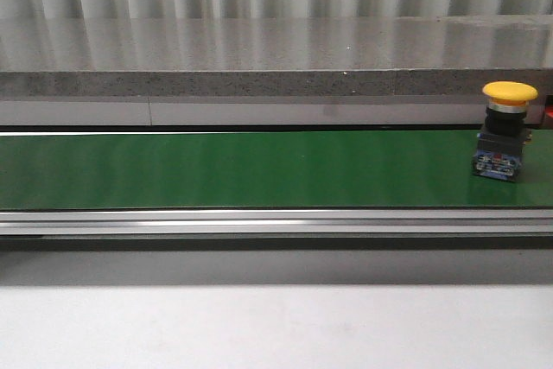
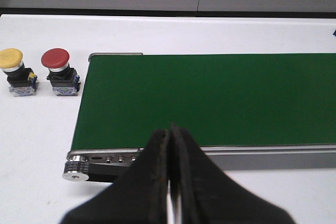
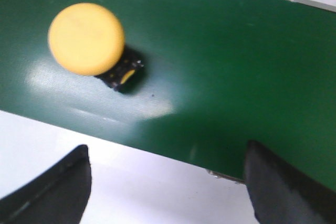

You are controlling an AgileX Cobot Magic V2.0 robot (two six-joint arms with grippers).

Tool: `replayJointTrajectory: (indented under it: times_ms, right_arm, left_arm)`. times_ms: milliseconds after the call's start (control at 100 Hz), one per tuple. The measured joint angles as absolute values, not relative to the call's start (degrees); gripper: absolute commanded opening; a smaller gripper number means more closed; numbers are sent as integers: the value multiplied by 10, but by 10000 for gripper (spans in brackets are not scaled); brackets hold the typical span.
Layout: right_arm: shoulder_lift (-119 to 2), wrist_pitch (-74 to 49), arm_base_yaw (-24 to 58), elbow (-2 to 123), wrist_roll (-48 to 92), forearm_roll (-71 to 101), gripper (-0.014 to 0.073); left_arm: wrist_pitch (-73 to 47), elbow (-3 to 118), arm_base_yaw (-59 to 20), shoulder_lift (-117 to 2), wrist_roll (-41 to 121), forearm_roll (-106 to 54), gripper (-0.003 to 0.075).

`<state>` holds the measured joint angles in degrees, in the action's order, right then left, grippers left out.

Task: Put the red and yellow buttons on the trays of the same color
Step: 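Grasp the yellow button at the belt's far end with the right gripper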

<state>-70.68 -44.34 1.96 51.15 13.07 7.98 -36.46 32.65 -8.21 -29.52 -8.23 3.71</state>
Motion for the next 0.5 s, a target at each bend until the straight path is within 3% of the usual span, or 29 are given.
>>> replayJointTrajectory:
  times_ms: [500]
  right_arm:
    - [-793, -318, 47, 511, 143, 80, 595]
  left_arm:
    - [-365, 326, -82, -295, -82, 37, -20]
